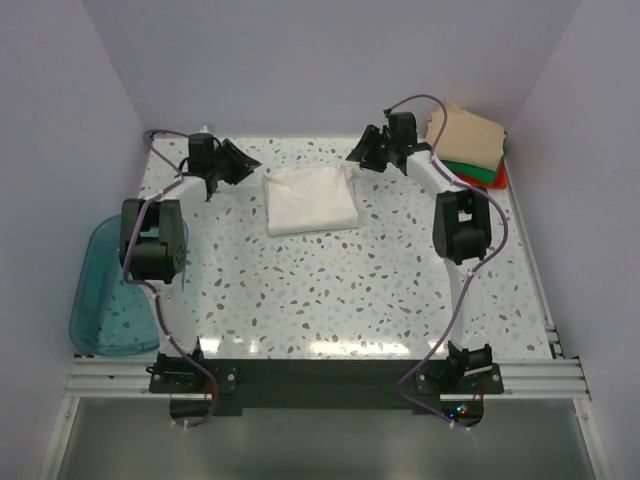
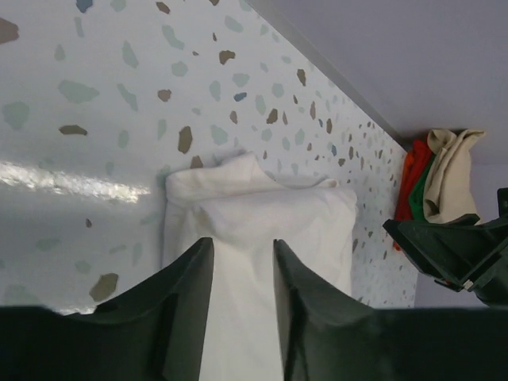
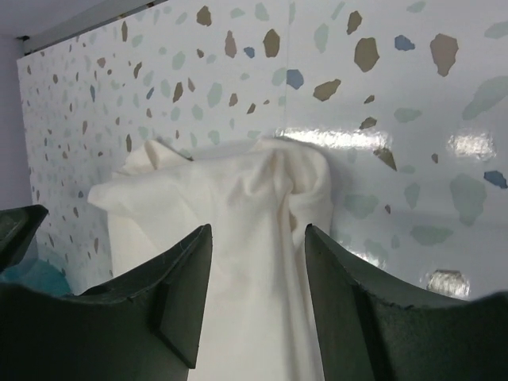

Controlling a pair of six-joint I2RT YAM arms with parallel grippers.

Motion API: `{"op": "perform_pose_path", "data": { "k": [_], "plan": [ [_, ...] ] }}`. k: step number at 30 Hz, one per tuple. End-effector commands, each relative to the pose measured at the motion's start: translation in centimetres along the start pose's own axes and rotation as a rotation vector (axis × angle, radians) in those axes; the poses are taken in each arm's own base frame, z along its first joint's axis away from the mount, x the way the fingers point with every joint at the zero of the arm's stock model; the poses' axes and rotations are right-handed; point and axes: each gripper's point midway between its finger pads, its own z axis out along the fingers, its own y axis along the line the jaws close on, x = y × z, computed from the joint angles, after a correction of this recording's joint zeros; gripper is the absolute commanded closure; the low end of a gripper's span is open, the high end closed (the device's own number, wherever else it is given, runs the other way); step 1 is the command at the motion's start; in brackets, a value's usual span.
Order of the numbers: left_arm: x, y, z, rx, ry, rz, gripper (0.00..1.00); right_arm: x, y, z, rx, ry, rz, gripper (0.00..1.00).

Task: Fold and stack the t-shirts
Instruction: Fold the tshirt

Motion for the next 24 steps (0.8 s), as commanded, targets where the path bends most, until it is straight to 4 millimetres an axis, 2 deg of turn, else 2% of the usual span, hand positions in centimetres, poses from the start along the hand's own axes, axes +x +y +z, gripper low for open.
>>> {"op": "perform_pose_path", "data": {
  "k": [1, 3, 4, 6, 8, 10, 12, 13, 15, 16, 17, 18, 19, 20, 21, 24],
  "plan": [
    [1.5, -3.8, -2.1, 0.061, -0.034, 0.079, 0.67, -3.1, 7.3, -4.9, -0.109, -0.134, -0.126, 0.46],
    [2.8, -4.4, -2.4, 0.065, -0.030, 0.094, 0.81, -1.3, 7.7, -4.8, -0.117, -0.107, -0.140, 0.46],
    [3.8, -4.1, -2.3, 0.053, -0.019, 0.095, 0.85, -0.5, 8.8, -4.9, -0.132, -0.097, -0.156, 0.46],
    [5.9, -4.5, -1.5, 0.064, 0.022, 0.108, 0.95, 1.0, 9.1, -4.2, -0.137, -0.071, -0.173, 0.46],
    [7.1, -4.4, -0.6, 0.069, 0.050, 0.108, 0.99, 2.7, 9.7, -3.1, -0.154, -0.028, -0.183, 0.47],
    [7.1, -4.4, 0.0, 0.079, 0.048, 0.108, 1.00, 3.7, 9.9, -2.2, -0.167, 0.000, -0.193, 0.47],
    [7.2, -3.5, 1.0, 0.069, 0.063, 0.104, 1.00, 4.2, 9.4, -0.7, -0.175, 0.019, -0.187, 0.47],
    [6.3, -3.9, 1.3, 0.082, 0.051, 0.109, 1.00, 4.3, 8.9, 0.0, -0.173, 0.027, -0.186, 0.47],
    [6.1, -2.5, 2.5, 0.064, 0.058, 0.101, 1.00, 4.6, 7.8, 2.0, -0.159, 0.045, -0.178, 0.48],
    [5.5, -1.5, 3.4, 0.056, 0.058, 0.088, 1.00, 4.0, 7.0, 3.2, -0.167, 0.035, -0.143, 0.48],
    [5.3, -0.8, 3.8, 0.049, 0.059, 0.078, 1.00, 2.7, 7.4, 2.8, -0.188, 0.012, -0.146, 0.48],
    [5.1, -0.3, 4.1, 0.046, 0.063, 0.067, 1.00, 3.5, 5.9, 4.3, -0.181, 0.036, -0.088, 0.48],
    [4.6, 0.8, 4.7, 0.038, 0.066, 0.047, 0.99, 2.7, 5.0, 4.5, -0.191, 0.036, -0.053, 0.48],
    [4.5, 1.4, 5.0, 0.029, 0.069, 0.038, 0.98, 1.9, 5.0, 4.7, -0.212, 0.019, -0.034, 0.48],
    [4.3, 1.7, 5.2, 0.025, 0.070, 0.037, 0.98, 1.8, 3.7, 5.3, -0.209, 0.027, 0.021, 0.48],
    [4.2, 3.2, 5.5, 0.004, 0.072, 0.020, 0.96, 1.2, 3.2, 5.6, -0.249, 0.027, 0.092, 0.48]
  ]
}}
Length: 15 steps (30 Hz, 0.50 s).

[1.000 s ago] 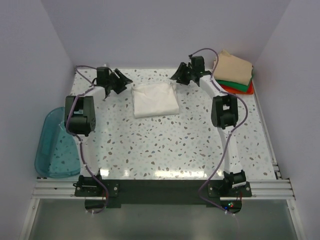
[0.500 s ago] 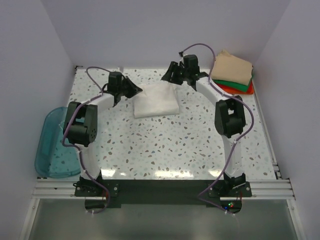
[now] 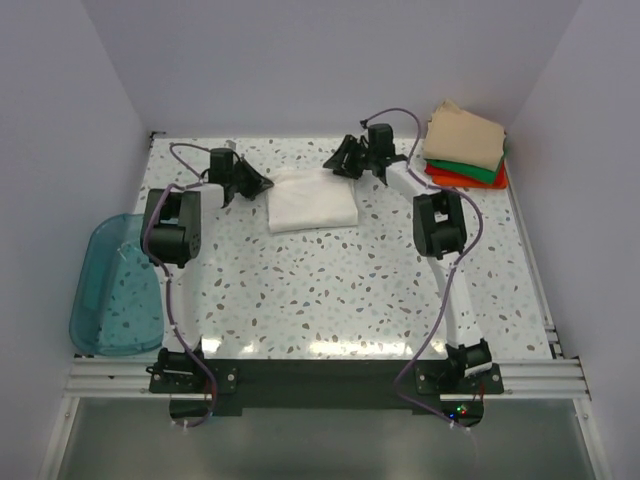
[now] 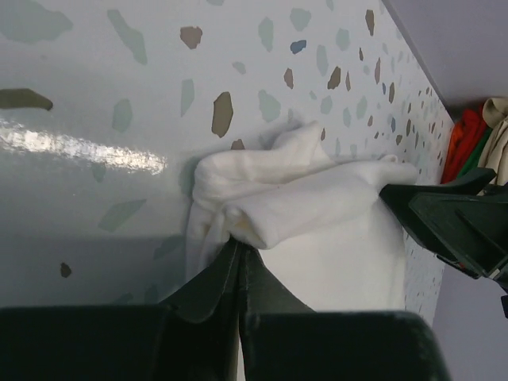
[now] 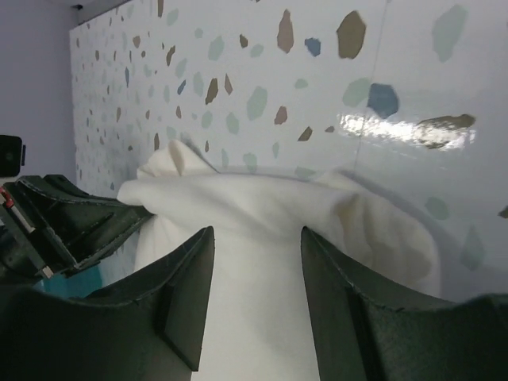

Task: Fold and stack the t-shirts
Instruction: Fold the tshirt

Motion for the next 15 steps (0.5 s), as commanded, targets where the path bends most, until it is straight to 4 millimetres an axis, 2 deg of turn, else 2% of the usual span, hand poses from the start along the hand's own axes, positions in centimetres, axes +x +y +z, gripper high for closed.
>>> {"op": "perform_pose_path", "data": {
  "k": [1, 6, 9, 10, 11, 13, 14, 15],
  "plan": [
    [-2.0, 0.3, 0.3, 0.014, -0.045, 0.015, 0.95, -3.5, 0.3, -0.9, -0.071, -0.071, 0.078, 0.48],
    [-1.7, 0.6, 0.3, 0.029, -0.036, -0.009, 0.91, -4.2, 0.0, -1.6, -0.153, -0.076, 0.196, 0.48],
    [-2.7, -0.9, -0.5, 0.064, -0.053, 0.010, 0.85, -4.9, 0.7, -2.7, -0.163, -0.080, 0.169, 0.48],
    [-3.3, -2.2, -1.2, 0.090, -0.065, 0.027, 0.83, -4.8, 0.6, -3.1, -0.139, -0.074, 0.166, 0.48],
    [-3.7, -3.0, -1.7, 0.107, -0.075, 0.039, 0.77, -5.6, 1.9, -4.1, -0.142, -0.093, 0.136, 0.48],
    [-4.8, -5.1, -3.1, 0.138, -0.105, 0.069, 0.72, -5.9, 2.2, -5.2, -0.113, -0.106, 0.103, 0.48],
    [-4.9, -5.8, -3.6, 0.148, -0.110, 0.082, 0.67, -6.8, 3.9, -6.5, -0.126, -0.127, 0.078, 0.48],
    [-4.7, -6.1, -4.1, 0.148, -0.111, 0.088, 0.66, -7.1, 4.1, -7.1, -0.119, -0.140, 0.058, 0.48]
  ]
}}
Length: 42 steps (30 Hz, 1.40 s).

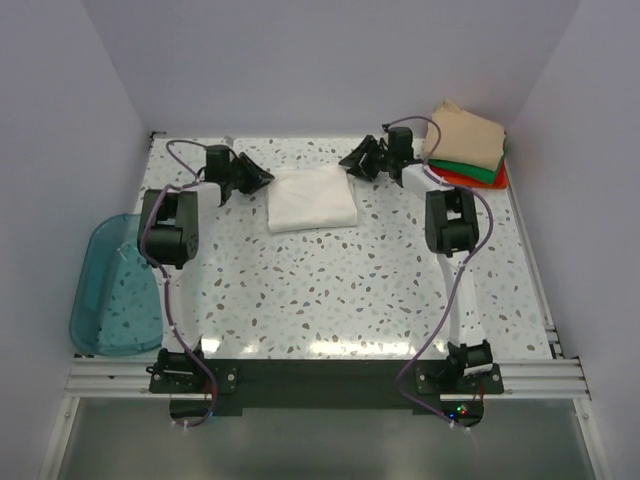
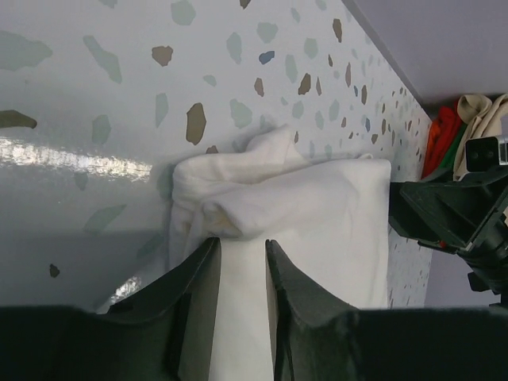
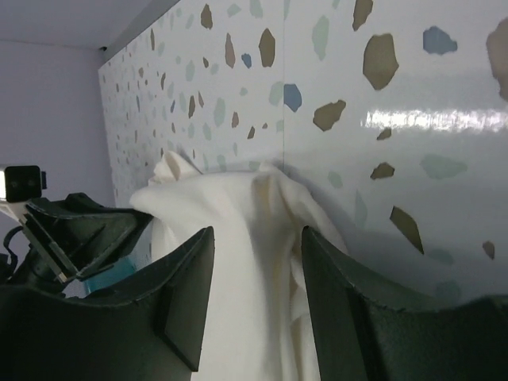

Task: Fold and stack the t-shirts
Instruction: Fold the tshirt

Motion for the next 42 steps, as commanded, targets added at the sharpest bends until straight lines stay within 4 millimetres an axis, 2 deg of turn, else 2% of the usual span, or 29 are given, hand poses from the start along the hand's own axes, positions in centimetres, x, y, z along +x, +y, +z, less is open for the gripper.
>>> {"op": "perform_pose_path", "data": {
  "k": [1, 2, 3, 4, 5, 6, 7, 8, 9, 11, 12, 15, 16, 18, 19, 24, 28, 30, 32, 34, 35, 36, 37, 39, 41, 42],
  "plan": [
    [-3.5, -6.6, -4.0, 0.102, -0.107, 0.103, 0.65, -2.6, 7.5, -4.5, -0.070, -0.078, -0.123, 0.48],
    [-3.2, -7.1, -4.4, 0.097, -0.109, 0.116, 0.64, -3.2, 9.3, -5.9, -0.084, -0.103, -0.151, 0.48],
    [-2.2, -7.0, -4.6, 0.087, -0.099, 0.122, 0.63, -3.1, 9.6, -6.4, -0.077, -0.113, -0.158, 0.48],
    [-1.5, -8.4, -5.0, 0.092, -0.103, 0.153, 0.63, -2.7, 8.9, -6.8, -0.062, -0.121, -0.154, 0.48],
    [-0.5, -8.6, -5.1, 0.080, -0.088, 0.159, 0.63, -2.6, 9.1, -7.3, -0.063, -0.130, -0.156, 0.48],
    [1.3, -8.9, -5.0, 0.075, -0.058, 0.170, 0.64, -2.8, 10.5, -8.5, -0.076, -0.151, -0.165, 0.48],
    [1.8, -9.2, -5.4, 0.063, -0.058, 0.174, 0.66, -2.1, 9.7, -8.6, -0.058, -0.146, -0.155, 0.48],
    [2.6, -9.5, -5.6, 0.066, -0.052, 0.176, 0.67, -1.8, 9.8, -9.0, -0.060, -0.147, -0.154, 0.48],
    [4.6, -9.3, -5.5, 0.063, -0.019, 0.175, 0.68, -1.3, 10.9, -9.6, -0.079, -0.145, -0.160, 0.48],
    [6.0, -10.1, -5.9, 0.076, -0.006, 0.181, 0.76, 0.7, 10.7, -9.4, -0.099, -0.111, -0.152, 0.48],
    [8.0, -10.1, -5.7, 0.076, 0.025, 0.185, 0.78, 2.4, 11.3, -8.9, -0.109, -0.078, -0.159, 0.48],
    [10.4, -9.8, -5.2, 0.061, 0.061, 0.192, 0.84, 6.5, 11.1, -7.6, -0.083, -0.005, -0.183, 0.48],
    [11.9, -9.7, -4.8, 0.057, 0.092, 0.198, 0.85, 8.0, 9.8, -7.1, -0.056, 0.026, -0.172, 0.48],
    [13.9, -8.9, -4.3, 0.036, 0.135, 0.204, 0.87, 9.8, 8.6, -6.7, -0.035, 0.062, -0.141, 0.50],
    [14.6, -7.7, -4.0, 0.004, 0.144, 0.201, 0.87, 11.0, 6.8, -6.6, -0.014, 0.078, -0.115, 0.50],
    [18.4, -3.1, -3.7, -0.114, 0.218, 0.189, 0.91, 14.9, 0.7, -7.1, 0.126, 0.146, -0.046, 0.50],
    [19.8, -1.2, -4.6, -0.179, 0.246, 0.198, 0.91, 16.4, -0.6, -8.5, 0.164, 0.163, -0.034, 0.51],
    [20.2, -0.6, -5.1, -0.188, 0.255, 0.194, 0.91, 16.3, 0.1, -9.3, 0.162, 0.159, -0.051, 0.51],
    [19.9, -1.1, -5.6, -0.180, 0.245, 0.200, 0.90, 16.0, 0.6, -10.1, 0.170, 0.154, -0.079, 0.50],
    [19.3, -2.0, -5.9, -0.173, 0.236, 0.217, 0.90, 14.1, 1.7, -11.3, 0.191, 0.118, -0.107, 0.49],
    [19.0, -2.3, -6.1, -0.174, 0.233, 0.220, 0.90, 13.1, 1.4, -11.8, 0.218, 0.094, -0.132, 0.48],
    [18.3, -3.2, -6.2, -0.159, 0.219, 0.236, 0.89, 11.0, 1.5, -12.5, 0.227, 0.053, -0.133, 0.45],
    [18.3, -3.3, -6.4, -0.167, 0.226, 0.237, 0.88, 10.1, 1.0, -12.8, 0.243, 0.045, -0.132, 0.43],
    [17.7, -4.4, -6.5, -0.146, 0.219, 0.252, 0.87, 8.5, 0.1, -13.0, 0.254, 0.055, -0.164, 0.40],
    [17.5, -5.1, -6.5, -0.132, 0.224, 0.255, 0.86, 7.2, -0.8, -12.4, 0.306, 0.084, -0.233, 0.39],
    [17.8, -4.9, -6.8, -0.143, 0.245, 0.256, 0.86, 6.3, -0.1, -12.1, 0.296, 0.079, -0.258, 0.35]
  ]
}}
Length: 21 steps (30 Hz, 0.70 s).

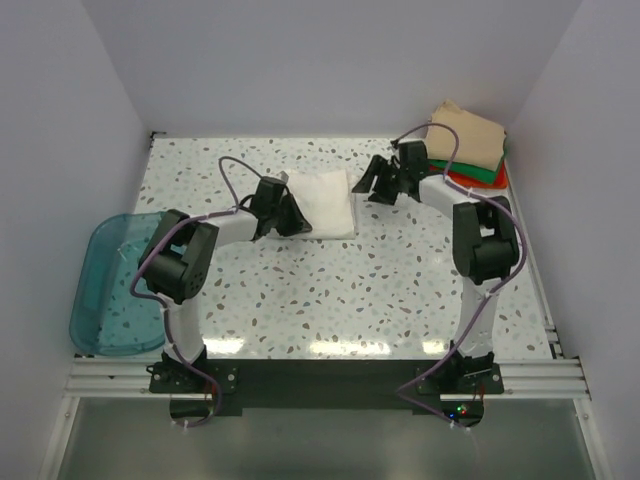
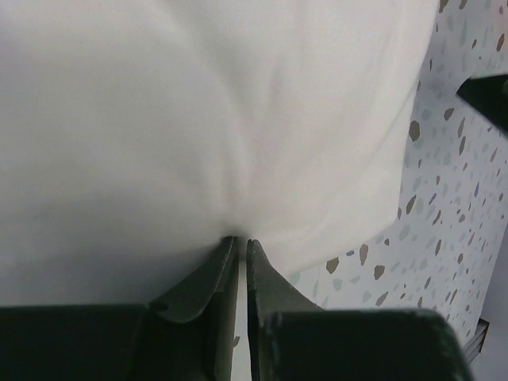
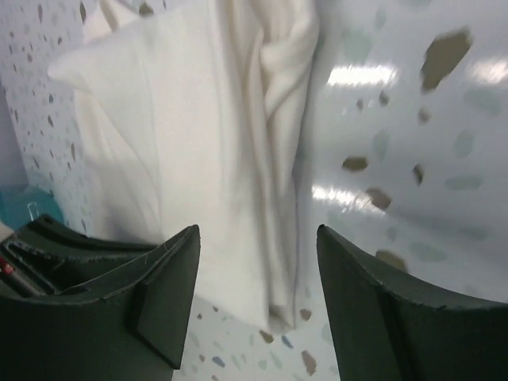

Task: Fold and stack the t-shirts
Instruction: Fold the tshirt

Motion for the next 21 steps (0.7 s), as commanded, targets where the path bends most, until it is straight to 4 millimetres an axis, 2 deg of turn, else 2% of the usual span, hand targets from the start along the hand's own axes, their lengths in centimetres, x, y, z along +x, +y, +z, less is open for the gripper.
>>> {"op": "perform_pose_path", "data": {
  "k": [1, 2, 3, 5, 6, 10, 15, 21],
  "plan": [
    [-0.6, -0.5, -1.4, -0.027, 0.017, 0.044, 0.85, -2.7, -1.3, 0.5, 0.067, 0.003, -0.125, 0.35],
    [-0.9, -0.9, -1.6, -0.020, 0.014, 0.047, 0.85, -2.7, -1.3, 0.9, 0.061, 0.019, -0.149, 0.35],
    [-0.9, -1.0, -1.7, -0.022, 0.019, 0.049, 0.85, -3.9, -0.7, 1.0, 0.049, 0.004, -0.169, 0.35],
    [-1.6, -1.8, -1.9, -0.010, 0.011, 0.058, 0.84, -3.2, -1.3, 2.1, 0.053, 0.040, -0.178, 0.34],
    [-1.8, -2.0, -2.1, -0.003, 0.012, 0.063, 0.84, -3.5, -1.0, 2.4, 0.043, 0.037, -0.187, 0.32],
    [-2.7, -3.1, -2.7, 0.013, 0.002, 0.072, 0.83, -2.8, -1.3, 3.5, 0.055, 0.068, -0.219, 0.29],
    [-3.6, -4.1, -3.6, 0.033, -0.018, 0.078, 0.82, -0.7, -1.0, 4.9, 0.057, 0.116, -0.256, 0.24],
    [-3.7, -4.0, -3.8, 0.027, -0.019, 0.078, 0.82, 0.2, -0.5, 5.2, 0.043, 0.111, -0.252, 0.23]
  ]
}}
